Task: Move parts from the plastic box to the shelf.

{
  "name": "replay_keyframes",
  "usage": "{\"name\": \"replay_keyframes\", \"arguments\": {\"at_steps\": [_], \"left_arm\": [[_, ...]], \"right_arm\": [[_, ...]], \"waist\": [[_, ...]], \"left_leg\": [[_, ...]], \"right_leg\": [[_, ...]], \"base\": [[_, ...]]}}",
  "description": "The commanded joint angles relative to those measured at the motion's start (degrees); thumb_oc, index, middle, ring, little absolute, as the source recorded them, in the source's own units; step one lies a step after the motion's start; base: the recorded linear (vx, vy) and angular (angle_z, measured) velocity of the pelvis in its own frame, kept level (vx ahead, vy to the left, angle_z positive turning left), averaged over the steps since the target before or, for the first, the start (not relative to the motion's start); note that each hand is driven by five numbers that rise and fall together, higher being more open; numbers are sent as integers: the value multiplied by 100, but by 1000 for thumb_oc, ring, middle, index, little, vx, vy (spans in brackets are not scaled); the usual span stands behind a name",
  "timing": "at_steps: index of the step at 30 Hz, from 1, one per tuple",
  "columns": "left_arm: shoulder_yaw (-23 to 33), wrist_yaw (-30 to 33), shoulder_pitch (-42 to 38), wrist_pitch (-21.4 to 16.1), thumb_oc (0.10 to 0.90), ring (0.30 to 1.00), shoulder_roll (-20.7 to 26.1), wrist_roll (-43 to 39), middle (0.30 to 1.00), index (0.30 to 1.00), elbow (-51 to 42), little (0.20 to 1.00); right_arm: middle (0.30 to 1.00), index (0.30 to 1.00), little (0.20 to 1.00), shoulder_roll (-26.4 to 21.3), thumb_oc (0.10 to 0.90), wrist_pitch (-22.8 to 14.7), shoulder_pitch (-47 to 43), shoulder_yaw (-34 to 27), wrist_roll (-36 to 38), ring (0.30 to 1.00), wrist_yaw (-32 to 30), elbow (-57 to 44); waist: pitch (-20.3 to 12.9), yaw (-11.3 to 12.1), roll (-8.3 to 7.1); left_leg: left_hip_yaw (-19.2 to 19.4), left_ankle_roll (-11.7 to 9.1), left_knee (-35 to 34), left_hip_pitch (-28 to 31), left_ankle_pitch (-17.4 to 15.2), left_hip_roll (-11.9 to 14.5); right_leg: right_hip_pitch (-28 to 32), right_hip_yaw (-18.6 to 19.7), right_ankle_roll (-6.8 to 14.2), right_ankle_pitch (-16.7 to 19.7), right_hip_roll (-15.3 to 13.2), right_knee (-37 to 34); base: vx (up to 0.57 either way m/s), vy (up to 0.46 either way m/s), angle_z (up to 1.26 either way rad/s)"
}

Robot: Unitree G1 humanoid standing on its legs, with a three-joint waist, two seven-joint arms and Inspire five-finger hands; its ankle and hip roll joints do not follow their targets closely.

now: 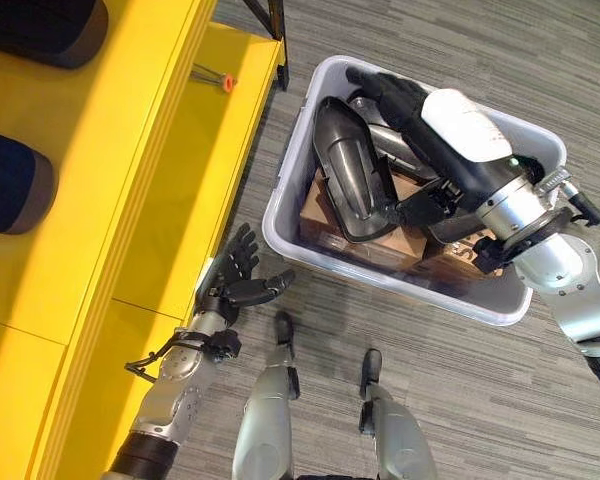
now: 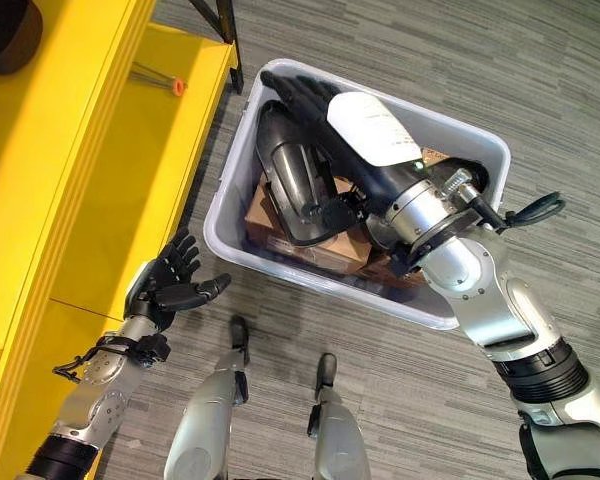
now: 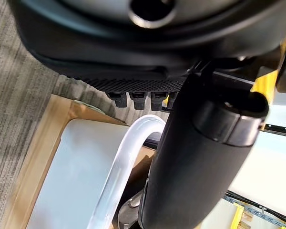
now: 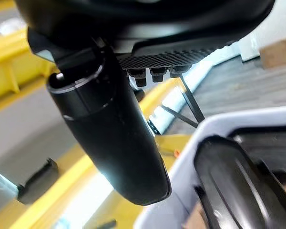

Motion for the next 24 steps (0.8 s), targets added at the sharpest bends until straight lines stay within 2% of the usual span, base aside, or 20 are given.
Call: {"name": "replay_keyframes", "arguments": {"at_steps": [1, 7, 10, 19, 24], "left_arm": [[135, -75, -28, -518, 900, 1000, 299, -134, 1000, 1000, -619, 1000], [166, 21, -58, -422, 900, 1000, 330, -110, 1000, 1000, -776, 1000], [119, 133, -98, -293, 900, 1000, 301, -83, 1000, 1000, -968, 1000], [42, 303, -163, -241, 900, 1000, 226, 51, 1000, 1000, -1101, 1000], [2, 330, -195, -272, 900, 1000, 178, 67, 1000, 1000, -1146, 1000]], "right_arm": [[1000, 1000, 1000, -391, 900, -173, -793, -167, -35, 1000, -204, -433], [1000, 1000, 1000, -517, 900, -72, -594, -236, -13, 1000, -232, -397], [1000, 1000, 1000, -554, 900, -99, -452, -309, -113, 1000, -201, -412], [1000, 1000, 1000, -511, 900, -1, -371, -284, -144, 1000, -70, -510], [1000, 1000, 1000, -456, 900, -72, -327, -255, -364, 1000, -88, -532]], "waist": [[-201, -34, -27], [-45, -86, -17], [-28, -152, 59], [-28, -216, 165], [-28, -233, 224]], "left_leg": [[-272, -422, 775, -103, -749, 278], [-303, -398, 811, -225, -733, 250], [-317, -371, 803, -485, -696, 187], [-302, -326, 737, -716, -657, 109], [-273, -294, 654, -843, -621, 69]], "right_leg": [[-79, -62, -94, -572, -234, 790], [-390, -55, -128, -587, -199, 1010], [-957, -49, -200, -614, -152, 1325], [-1599, -56, -279, -655, -101, 1734], [-1960, -58, -295, -665, -77, 1944]], "base": [[-37, -2, 0], [-29, -8, -1], [-88, 23, -3], [-49, 22, 0], [-48, 22, 2]]}}
